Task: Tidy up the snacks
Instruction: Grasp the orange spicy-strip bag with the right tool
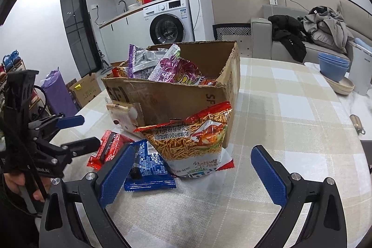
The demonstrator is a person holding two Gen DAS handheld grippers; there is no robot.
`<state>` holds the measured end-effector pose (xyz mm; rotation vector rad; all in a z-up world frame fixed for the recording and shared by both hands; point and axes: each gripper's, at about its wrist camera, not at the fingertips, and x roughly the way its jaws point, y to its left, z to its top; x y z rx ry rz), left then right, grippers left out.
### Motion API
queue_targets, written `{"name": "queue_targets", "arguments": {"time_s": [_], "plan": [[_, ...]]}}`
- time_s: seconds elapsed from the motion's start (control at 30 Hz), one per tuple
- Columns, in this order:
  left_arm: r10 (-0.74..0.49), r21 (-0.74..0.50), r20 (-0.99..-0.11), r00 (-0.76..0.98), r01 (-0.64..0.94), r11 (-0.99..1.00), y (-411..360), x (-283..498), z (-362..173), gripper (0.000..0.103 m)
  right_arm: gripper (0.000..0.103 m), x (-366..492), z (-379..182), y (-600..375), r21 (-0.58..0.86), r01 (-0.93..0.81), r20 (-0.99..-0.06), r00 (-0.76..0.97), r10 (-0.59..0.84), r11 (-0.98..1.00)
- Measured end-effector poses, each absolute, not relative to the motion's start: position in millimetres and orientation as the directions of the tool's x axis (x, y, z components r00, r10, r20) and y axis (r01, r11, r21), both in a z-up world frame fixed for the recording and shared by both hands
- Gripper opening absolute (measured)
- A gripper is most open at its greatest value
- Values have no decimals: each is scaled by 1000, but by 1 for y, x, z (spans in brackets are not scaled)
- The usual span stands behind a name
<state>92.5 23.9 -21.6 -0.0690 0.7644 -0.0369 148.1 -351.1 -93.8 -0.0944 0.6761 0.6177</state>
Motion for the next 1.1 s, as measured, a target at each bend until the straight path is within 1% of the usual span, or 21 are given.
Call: {"name": "queue_targets", "arguments": {"time_s": [0.13, 0.3, 0.4, 0.77, 0.87, 1.03, 1.1], "plan": [[-69, -79, -696, 715, 19, 997, 18, 94, -27, 98, 102, 150, -97, -351, 130, -577, -618, 589, 521, 806], [-85, -102, -702, 707, 19, 995, 18, 98, -33, 98, 98, 152, -100, -349, 137, -578, -629, 577, 521, 805], [-99, -118, -703, 704, 22, 993, 18, 100, -37, 98, 87, 155, -100, -350, 170, -579, -628, 560, 540, 798], [-110, -132, -706, 700, 23, 991, 26, 100, -45, 98, 85, 162, -105, -342, 138, -546, -660, 571, 488, 826], [-110, -128, -705, 701, 27, 991, 25, 99, -47, 98, 81, 164, -106, -340, 123, -536, -669, 577, 469, 835], [-112, -131, -706, 699, 27, 991, 23, 97, -47, 98, 78, 166, -107, -337, 115, -535, -675, 576, 461, 837], [-114, -135, -707, 698, 25, 991, 24, 97, -48, 98, 73, 166, -108, -335, 115, -537, -675, 575, 463, 835]]}}
